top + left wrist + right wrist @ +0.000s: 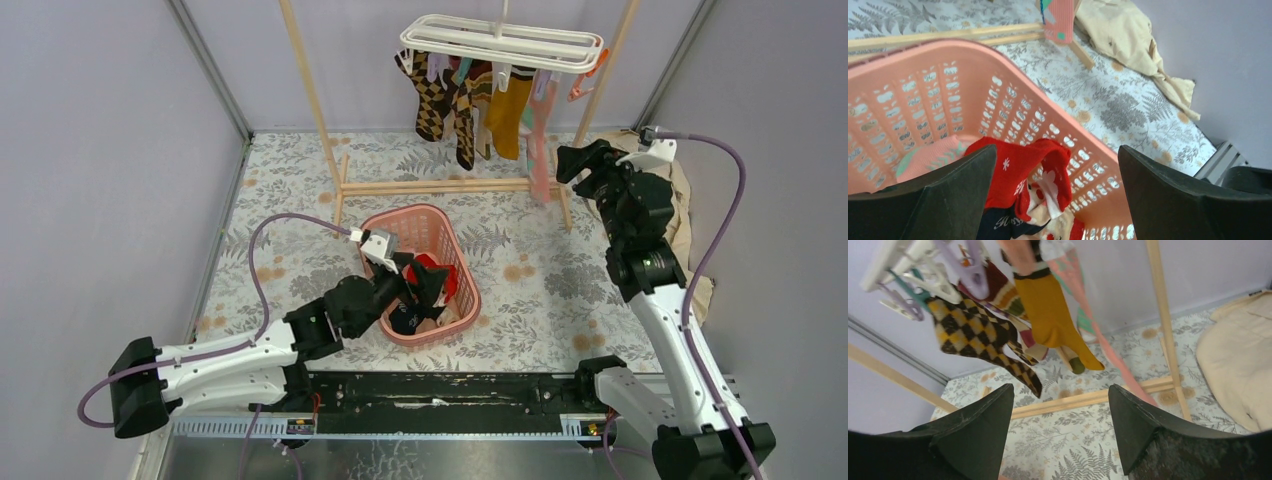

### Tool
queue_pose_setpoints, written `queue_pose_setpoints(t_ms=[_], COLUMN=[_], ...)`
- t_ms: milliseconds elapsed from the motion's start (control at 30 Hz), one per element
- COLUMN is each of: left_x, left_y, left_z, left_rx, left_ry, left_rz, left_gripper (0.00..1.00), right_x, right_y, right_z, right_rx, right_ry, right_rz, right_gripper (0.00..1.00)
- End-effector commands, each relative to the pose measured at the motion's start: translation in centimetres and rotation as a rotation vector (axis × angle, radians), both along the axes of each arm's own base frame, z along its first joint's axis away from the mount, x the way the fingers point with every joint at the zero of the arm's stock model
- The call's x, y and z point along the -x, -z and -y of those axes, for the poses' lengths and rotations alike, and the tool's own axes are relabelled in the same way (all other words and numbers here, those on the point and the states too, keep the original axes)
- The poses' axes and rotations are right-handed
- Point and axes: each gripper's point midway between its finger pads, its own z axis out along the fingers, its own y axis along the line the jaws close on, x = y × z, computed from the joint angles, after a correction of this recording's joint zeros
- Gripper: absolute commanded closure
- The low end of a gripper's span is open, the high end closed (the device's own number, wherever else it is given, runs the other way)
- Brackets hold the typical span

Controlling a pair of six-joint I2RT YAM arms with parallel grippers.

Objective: Remove the socks clipped to the hanger
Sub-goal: Remove the sock from the hanger.

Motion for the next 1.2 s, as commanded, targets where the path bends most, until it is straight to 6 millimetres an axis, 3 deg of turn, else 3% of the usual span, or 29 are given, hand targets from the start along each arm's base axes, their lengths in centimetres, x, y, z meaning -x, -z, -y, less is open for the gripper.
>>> queue_pose_setpoints(t_ms=[0,100,167,333,433,667,833,1167], left_x=[-0.7,-1.0,-1.1,-1.0,-0.9,-1.0,-1.1,-1.9], left_y=[-4.6,-4.2,-3.8,-3.1,-3.0,-3.2,-3.4,-5.2], left_z=[-0.3,-0.9,-1.2,-2.0,-2.8,-4.0,-4.1,-3.2], left_rx=[0.091,0.077,0.075,0.06,0.056,0.056,0.056,0.052], left_ry=[-0.045,-0.072,-0.088,-0.102,-0.119,-0.158,-0.167,-0.178], left_rz=[0.074,0.077,0.077,0.075,0.076,0.086,0.088,0.109], left_gripper=[0.01,0.01,0.01,0.01,0.01,0.01,0.01,0.01], right_x=[-0.3,-1.1,-2.4,-5.6,-6.4,-5.3,-6.0,-9.4], right_y=[-4.7,-6.0,-5.2,-0.9,1.4,6.4,9.0,10.6], right_z=[-0.3,-0.1,-0.2,-0.7,-1.6,-5.5,-11.8,-17.1], right_rx=[-0.037,-0.033,-0.038,-0.111,-0.152,-0.226,-0.094,0.064], right_ry=[-0.084,-0.081,-0.091,-0.153,-0.219,-0.348,-0.432,-0.437], right_rz=[0.104,0.11,0.08,0.021,0.041,0.07,0.03,0.095], right_gripper=[0.24,0.25,0.26,0.27,0.31,0.4,0.39,0.29])
